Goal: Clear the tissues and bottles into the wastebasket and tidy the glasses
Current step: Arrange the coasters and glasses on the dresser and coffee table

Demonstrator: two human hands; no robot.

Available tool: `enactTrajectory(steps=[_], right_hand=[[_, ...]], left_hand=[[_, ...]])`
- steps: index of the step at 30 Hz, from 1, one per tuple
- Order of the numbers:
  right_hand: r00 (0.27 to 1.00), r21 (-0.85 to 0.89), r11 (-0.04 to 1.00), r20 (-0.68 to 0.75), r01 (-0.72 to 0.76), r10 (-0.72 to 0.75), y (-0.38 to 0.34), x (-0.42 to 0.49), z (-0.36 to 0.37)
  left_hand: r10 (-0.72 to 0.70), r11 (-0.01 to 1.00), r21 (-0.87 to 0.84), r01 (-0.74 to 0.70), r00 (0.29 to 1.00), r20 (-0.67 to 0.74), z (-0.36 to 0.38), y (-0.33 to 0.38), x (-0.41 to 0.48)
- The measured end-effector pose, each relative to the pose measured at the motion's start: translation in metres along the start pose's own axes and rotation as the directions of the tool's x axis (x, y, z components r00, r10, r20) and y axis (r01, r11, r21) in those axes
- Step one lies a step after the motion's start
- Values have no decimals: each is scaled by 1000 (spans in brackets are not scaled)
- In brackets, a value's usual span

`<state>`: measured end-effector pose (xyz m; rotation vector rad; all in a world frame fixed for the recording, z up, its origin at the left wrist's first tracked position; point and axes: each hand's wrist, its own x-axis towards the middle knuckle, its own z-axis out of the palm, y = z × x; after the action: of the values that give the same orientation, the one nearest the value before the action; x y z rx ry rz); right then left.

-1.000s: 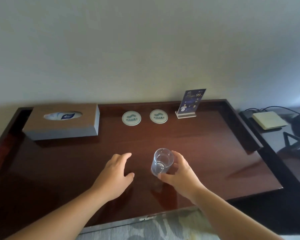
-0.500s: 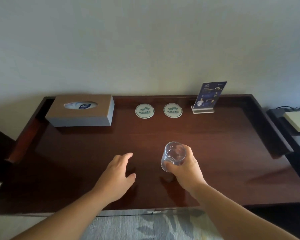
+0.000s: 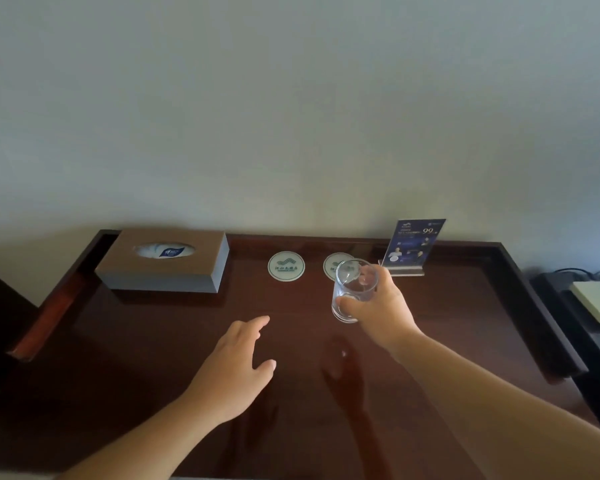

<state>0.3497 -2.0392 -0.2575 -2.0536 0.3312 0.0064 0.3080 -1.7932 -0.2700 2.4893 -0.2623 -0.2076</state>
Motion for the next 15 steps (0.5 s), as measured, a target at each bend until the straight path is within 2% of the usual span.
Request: enactTrajectory(steps=[15], right_hand=[[993, -25, 994, -42, -110, 109, -13, 83, 24]], left_hand=[[105, 993, -68, -98, 988, 113, -7, -8, 138]])
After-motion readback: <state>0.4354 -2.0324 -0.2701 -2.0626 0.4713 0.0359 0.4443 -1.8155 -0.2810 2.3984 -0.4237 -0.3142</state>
